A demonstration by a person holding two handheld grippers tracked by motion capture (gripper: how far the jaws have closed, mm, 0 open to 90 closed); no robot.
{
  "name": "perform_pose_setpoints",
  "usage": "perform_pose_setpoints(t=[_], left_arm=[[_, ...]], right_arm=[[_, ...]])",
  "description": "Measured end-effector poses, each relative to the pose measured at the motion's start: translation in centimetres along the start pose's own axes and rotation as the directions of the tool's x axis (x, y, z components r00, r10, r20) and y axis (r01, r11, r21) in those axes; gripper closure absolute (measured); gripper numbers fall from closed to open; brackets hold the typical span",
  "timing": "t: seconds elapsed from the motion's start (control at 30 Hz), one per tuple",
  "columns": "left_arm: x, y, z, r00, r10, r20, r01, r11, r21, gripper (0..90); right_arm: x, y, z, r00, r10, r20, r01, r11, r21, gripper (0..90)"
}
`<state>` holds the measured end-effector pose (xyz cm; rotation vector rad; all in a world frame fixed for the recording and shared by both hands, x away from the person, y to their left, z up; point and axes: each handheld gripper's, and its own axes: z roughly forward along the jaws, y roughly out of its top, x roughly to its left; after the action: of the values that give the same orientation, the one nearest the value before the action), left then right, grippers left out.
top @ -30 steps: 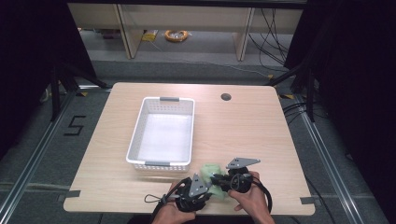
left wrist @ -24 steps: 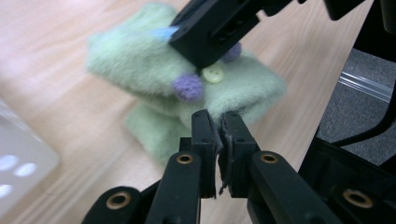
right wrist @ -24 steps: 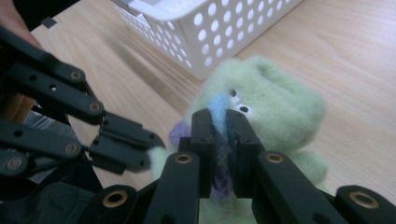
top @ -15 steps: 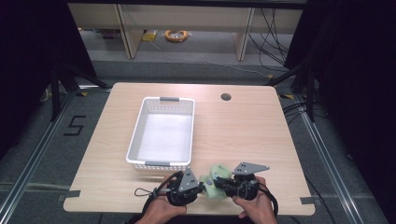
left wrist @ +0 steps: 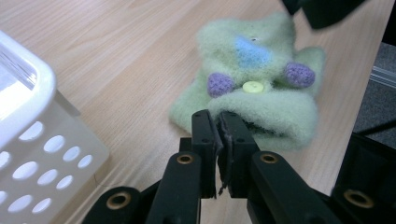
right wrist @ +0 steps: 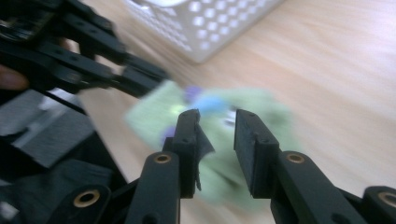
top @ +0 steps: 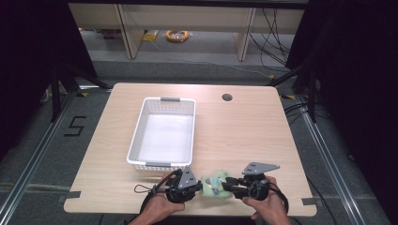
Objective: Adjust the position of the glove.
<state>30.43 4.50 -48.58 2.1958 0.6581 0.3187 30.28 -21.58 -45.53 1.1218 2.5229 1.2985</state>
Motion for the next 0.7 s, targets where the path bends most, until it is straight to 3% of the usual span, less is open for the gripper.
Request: perform_pose_setpoints(t=[0.03, 0.13, 0.17, 0.2, 0.27, 0.33, 0.37, 0.4, 0.47, 0.57, 0.6, 0.63, 0.7], left_arm=[[0.0, 0.0, 0.0, 1.0, 0.0, 0.0, 0.0, 1.0, 0.0, 84.5], [0.0, -0.1, 0.1, 0.9999, 0.013, 0.003, -0.013, 0.9999, 0.0, 84.4], [0.0, -0.1, 0.1, 0.9999, 0.015, 0.007, -0.015, 0.9999, 0.002, 84.2], [0.1, -0.1, 0.2, 0.9999, 0.013, 0.003, -0.014, 0.9997, 0.018, 84.0], [0.0, -0.1, 0.2, 1.0, 0.005, 0.008, -0.005, 0.9999, 0.011, 83.8], [0.1, -0.2, 0.2, 0.9999, 0.009, 0.006, -0.009, 1.0, 0.003, 83.8], [0.1, -0.2, 0.2, 0.9999, 0.009, 0.006, -0.009, 1.0, 0.003, 83.8], [0.1, -0.2, 0.2, 1.0, -0.008, 0.003, 0.008, 1.0, 0.004, 84.0], [0.1, -0.1, 0.2, 1.0, -0.008, 0.0, 0.008, 1.0, 0.002, 84.9], [0.2, 0.1, 0.0, 0.9999, 0.013, -0.007, -0.013, 0.9999, -0.005, 87.7], [0.3, 0.3, -0.1, 0.9997, 0.023, -0.011, -0.023, 0.9997, -0.002, 89.0], [0.2, 0.6, -0.4, 0.9999, 0.005, -0.01, -0.005, 0.9998, -0.018, 89.1], [0.2, 0.9, -0.6, 0.9999, 0.008, -0.01, -0.009, 0.9996, -0.028, 89.1]], right_arm=[[0.0, 0.0, 0.0, 1.0, 0.0, 0.0, 0.0, 1.0, 0.0, 70.8], [-0.8, -0.4, -0.6, 0.9983, 0.003, 0.057, -0.005, 1.0, 0.029, 70.2], [-1.4, -0.6, -0.4, 0.9988, -0.02, 0.045, 0.019, 1.0, 0.022, 70.2], [-1.7, -0.9, -0.2, 0.9987, -0.017, 0.047, 0.015, 0.999, 0.051, 67.8], [-1.9, -1.0, 0.1, 0.999, -0.02, 0.04, 0.017, 0.998, 0.056, 67.2], [-2.0, -1.2, 0.7, 0.9993, 0.023, 0.031, -0.026, 0.996, 0.084, 65.6], [-2.0, -1.2, 0.7, 0.9993, 0.023, 0.031, -0.026, 0.996, 0.084, 65.6], [-2.2, -1.2, 1.2, 1.0, -0.002, 0.004, 0.002, 0.996, 0.085, 68.5], [-2.2, -1.2, 1.3, 1.0, -0.006, 0.004, 0.006, 0.996, 0.088, 71.2], [-2.2, -1.4, 1.5, 0.9996, -0.017, -0.021, 0.019, 0.995, 0.099, 81.1], [-2.2, -1.2, 1.2, 0.999, -0.039, -0.019, 0.041, 0.994, 0.098, 84.9], [-2.2, -1.1, 1.0, 0.998, -0.057, -0.027, 0.059, 0.994, 0.088, 85.7], [-1.7, -0.8, 0.3, 0.9985, -0.045, -0.031, 0.048, 0.996, 0.074, 86.1]])
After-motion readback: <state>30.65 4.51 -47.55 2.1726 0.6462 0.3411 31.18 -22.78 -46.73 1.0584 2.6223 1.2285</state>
